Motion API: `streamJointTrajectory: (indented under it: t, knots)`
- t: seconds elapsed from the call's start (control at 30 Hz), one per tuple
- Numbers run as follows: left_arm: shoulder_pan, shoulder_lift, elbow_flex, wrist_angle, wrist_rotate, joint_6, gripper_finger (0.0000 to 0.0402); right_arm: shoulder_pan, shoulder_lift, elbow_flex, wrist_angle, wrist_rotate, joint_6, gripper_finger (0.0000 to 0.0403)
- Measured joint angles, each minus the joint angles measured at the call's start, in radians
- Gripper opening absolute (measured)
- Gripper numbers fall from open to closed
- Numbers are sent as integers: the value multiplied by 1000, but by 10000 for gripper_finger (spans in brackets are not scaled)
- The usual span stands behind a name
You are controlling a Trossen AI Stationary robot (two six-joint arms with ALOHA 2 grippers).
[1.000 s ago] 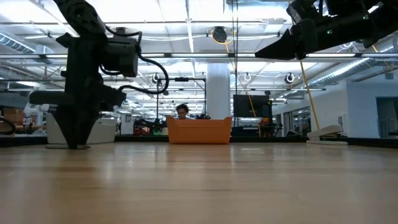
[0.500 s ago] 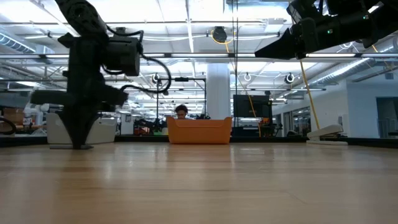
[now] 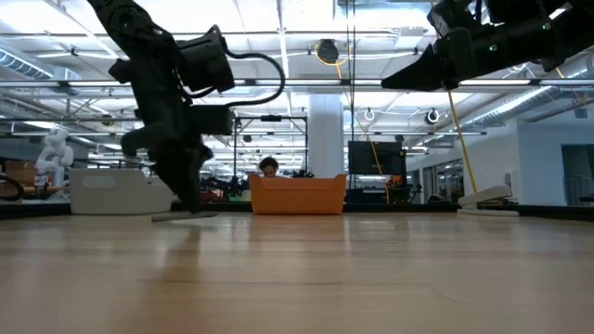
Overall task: Sort crayons/erasers/pens/pencils in bins
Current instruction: Put the gray crayon into the top gray bin
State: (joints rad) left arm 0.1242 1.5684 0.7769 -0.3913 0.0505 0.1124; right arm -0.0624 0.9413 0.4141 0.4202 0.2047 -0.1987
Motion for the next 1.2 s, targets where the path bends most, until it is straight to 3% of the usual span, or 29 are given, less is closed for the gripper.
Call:
streamJointTrajectory:
  t: [0.37,0.6,0.83,1.2]
  knots:
    - [0,16,3,208,17,-33,1,0,0,-51,4,-1,97,0]
    - [-1,-104,2,-126,-74,-48,1,26,25,-103,36,0,156,0]
    - [19,-172,-2,-387,-75,-114,1,26,84,-105,124,1,144,0]
    - [23,-163,-127,-289,-65,-198,2,26,112,-105,154,0,131,0]
